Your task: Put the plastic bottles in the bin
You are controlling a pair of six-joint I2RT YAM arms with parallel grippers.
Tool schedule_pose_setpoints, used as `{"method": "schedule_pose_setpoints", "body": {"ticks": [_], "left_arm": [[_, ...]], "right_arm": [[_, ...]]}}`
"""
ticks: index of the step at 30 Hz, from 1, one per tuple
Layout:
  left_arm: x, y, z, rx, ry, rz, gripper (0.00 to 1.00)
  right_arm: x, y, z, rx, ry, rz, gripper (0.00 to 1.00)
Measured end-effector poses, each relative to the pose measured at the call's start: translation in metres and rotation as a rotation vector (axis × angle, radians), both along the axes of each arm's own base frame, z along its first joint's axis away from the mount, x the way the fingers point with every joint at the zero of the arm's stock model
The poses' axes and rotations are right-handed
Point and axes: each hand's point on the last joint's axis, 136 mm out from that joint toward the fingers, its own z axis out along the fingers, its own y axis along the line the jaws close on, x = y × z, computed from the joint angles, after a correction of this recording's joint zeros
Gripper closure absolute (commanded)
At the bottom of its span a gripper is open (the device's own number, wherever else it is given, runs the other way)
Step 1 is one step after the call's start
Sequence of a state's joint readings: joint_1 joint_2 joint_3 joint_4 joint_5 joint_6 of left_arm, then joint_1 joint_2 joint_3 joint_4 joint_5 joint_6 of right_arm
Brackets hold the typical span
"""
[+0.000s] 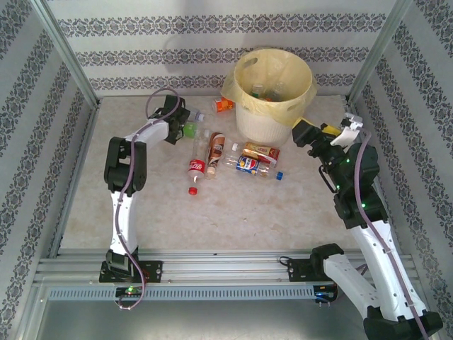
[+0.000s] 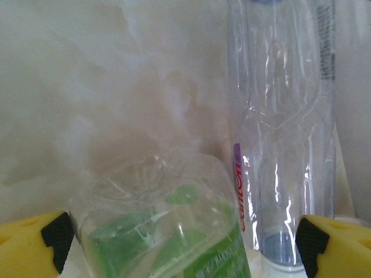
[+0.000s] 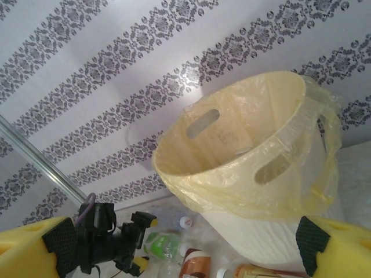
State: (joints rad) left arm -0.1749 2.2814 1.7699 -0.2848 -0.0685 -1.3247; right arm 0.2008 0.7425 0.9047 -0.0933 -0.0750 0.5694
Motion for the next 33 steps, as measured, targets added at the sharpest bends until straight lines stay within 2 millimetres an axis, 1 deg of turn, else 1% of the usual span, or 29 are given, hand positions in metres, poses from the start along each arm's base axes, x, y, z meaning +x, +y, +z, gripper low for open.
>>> {"method": "schedule_pose_setpoints", "body": {"ticks": [2, 5, 7, 10, 13, 21, 26, 29, 33], "left_arm": [[0.003, -0.002, -0.007, -0.02, 0.01, 0.01, 0.0], [0.007, -0.005, -0.004, -0.063, -0.004, 0.034, 0.02], [0.007, -0.005, -0.005, -0.069, -0.002, 0.05, 0.08], [0.005, -0.004, -0.008, -0.077, 0.004, 0.062, 0.22], [0.002, -0.002, -0.014, -0.073, 0.01, 0.071, 0.28], [0.004, -0.003, -0.011, -0.072, -0.04, 0.055, 0.29], [0.001, -0.002, -0.009, -0.047, -0.075, 0.019, 0.33], [-0.002, 0.002, -0.006, -0.027, -0.097, 0.001, 0.33], [-0.007, 0.012, 0.004, 0.012, -0.124, -0.021, 0.34]], "right_arm": [[0.0, -0.002, -0.003, -0.003, 0.012, -0.009, 0.02], [0.0, -0.004, -0.007, -0.007, 0.029, -0.023, 0.02], [-0.001, -0.006, -0.01, -0.008, 0.036, -0.031, 0.02], [-0.001, -0.006, -0.013, -0.011, 0.048, -0.033, 0.02], [-0.001, -0.006, -0.015, -0.013, 0.055, -0.033, 0.02], [-0.005, -0.007, -0.026, -0.017, 0.077, -0.032, 0.02], [-0.005, -0.005, -0.031, -0.02, 0.09, -0.025, 0.02], [-0.005, -0.002, -0.035, -0.023, 0.097, -0.01, 0.02], [-0.003, 0.002, -0.037, -0.028, 0.095, 0.011, 0.02]]}}
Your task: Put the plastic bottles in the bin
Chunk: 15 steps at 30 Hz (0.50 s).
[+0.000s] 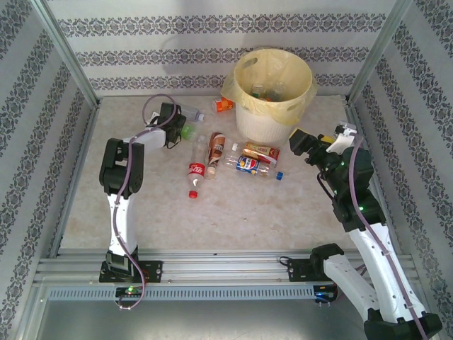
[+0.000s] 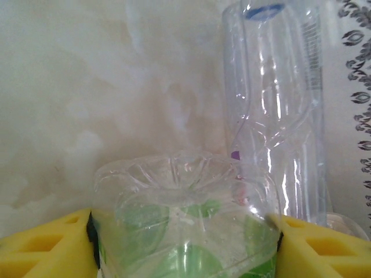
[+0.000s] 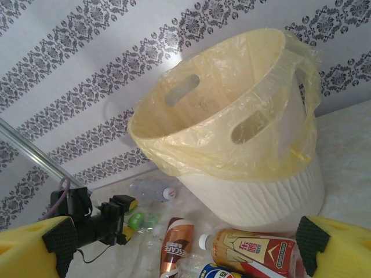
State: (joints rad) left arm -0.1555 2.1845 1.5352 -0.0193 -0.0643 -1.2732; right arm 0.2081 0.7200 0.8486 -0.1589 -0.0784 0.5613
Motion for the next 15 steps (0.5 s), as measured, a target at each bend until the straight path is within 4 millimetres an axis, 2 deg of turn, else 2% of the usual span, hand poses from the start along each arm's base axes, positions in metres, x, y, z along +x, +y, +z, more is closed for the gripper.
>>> {"method": "schedule_pose_setpoints", "body": {"ticks": [4, 12, 15], "left_arm": [[-0.005, 0.005, 0.019, 0.039, -0.032, -0.033, 0.36], [-0.021, -0.002, 0.094, 0.096, -0.16, -0.151, 0.37], [-0.028, -0.007, 0.116, 0.115, -0.201, -0.198, 0.37]], "right_arm": [[0.003, 0.01, -0.004, -0.005, -0.004, 0.042, 0.02], [0.006, 0.047, -0.016, -0.053, 0.013, 0.19, 0.02], [0.007, 0.06, -0.021, -0.074, 0.018, 0.231, 0.02]]}}
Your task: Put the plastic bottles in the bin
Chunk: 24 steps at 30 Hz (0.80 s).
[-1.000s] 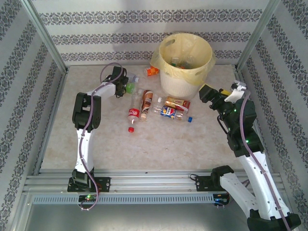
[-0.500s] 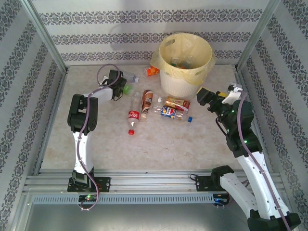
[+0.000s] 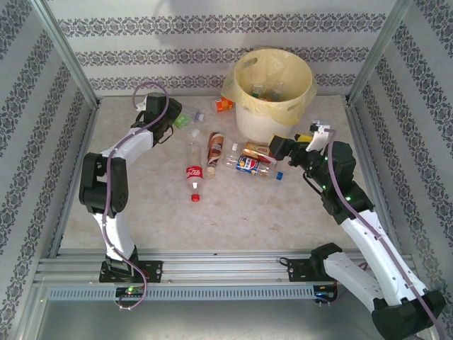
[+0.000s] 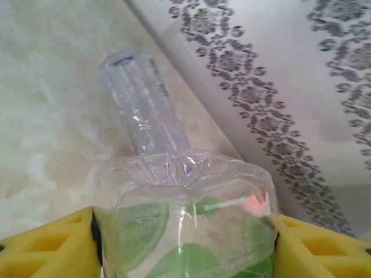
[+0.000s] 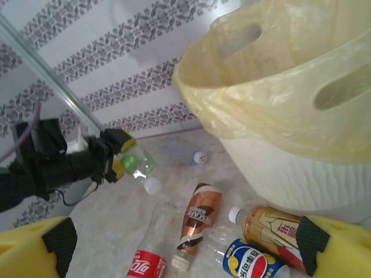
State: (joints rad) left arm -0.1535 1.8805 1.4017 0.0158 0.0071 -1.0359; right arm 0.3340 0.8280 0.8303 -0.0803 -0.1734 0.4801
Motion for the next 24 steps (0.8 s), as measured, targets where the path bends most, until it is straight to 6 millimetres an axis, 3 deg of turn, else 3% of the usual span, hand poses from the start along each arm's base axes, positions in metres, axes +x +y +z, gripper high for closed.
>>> {"method": "schedule_pose_setpoints", "body": {"ticks": [7, 11, 18, 24], "left_arm": [[-0.012, -0.015, 0.021, 0.016, -0.045, -0.108, 0.37], [-0.022, -0.037, 0.035, 0.03, -0.075, -0.215, 0.37], [-0.065, -0.12, 0.096, 0.051, -0.224, -0.529, 0.36], [-0.118, -0.188, 0.133, 0.056, -0.333, -0.788, 0.35]], "right_arm": [[0.002, 0.036, -0.019, -0.095, 0.006, 0.114, 0.02], [0.0, 0.063, -0.038, -0.153, 0.029, 0.199, 0.02], [0.018, 0.093, -0.06, -0.145, 0.09, 0.281, 0.02], [0.026, 0.118, -0.059, -0.073, 0.095, 0.359, 0.02]]}}
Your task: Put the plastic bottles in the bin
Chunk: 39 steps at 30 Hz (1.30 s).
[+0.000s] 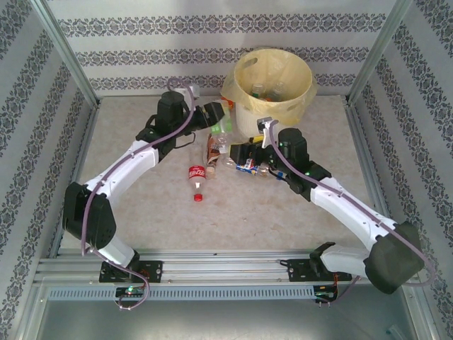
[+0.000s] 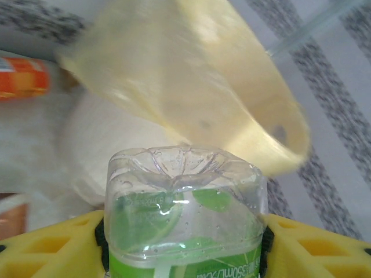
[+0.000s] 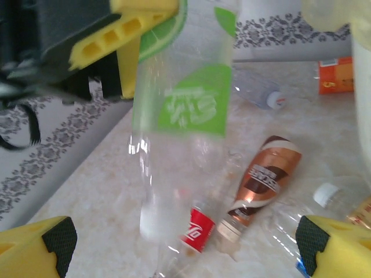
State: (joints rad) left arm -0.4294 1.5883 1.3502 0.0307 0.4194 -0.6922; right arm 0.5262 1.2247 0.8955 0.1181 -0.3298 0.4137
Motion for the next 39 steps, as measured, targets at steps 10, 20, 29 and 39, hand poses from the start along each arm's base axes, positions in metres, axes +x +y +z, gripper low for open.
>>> {"method": "schedule_pose_setpoints", "body": {"ticks": [10, 20, 29, 39], "left_arm": [[-0.039, -0.046, 0.008, -0.01, -0.026, -0.189, 0.35], [-0.046, -0.053, 0.015, -0.039, -0.04, -0.244, 0.36], [-0.047, -0.053, 0.016, -0.045, -0.035, -0.246, 0.22], [-0.048, -0.052, 0.022, -0.061, -0.036, -0.244, 0.0]], "right_arm": [[0.011, 0.008, 0.006, 0.055, 0.013, -0.011, 0.09], [0.019, 0.009, 0.016, 0.043, 0.013, -0.029, 0.34], [0.018, 0.007, 0.015, 0.003, 0.021, -0.03, 0.45], [0.021, -0.003, 0.007, -0.067, 0.03, -0.054, 0.46]]}}
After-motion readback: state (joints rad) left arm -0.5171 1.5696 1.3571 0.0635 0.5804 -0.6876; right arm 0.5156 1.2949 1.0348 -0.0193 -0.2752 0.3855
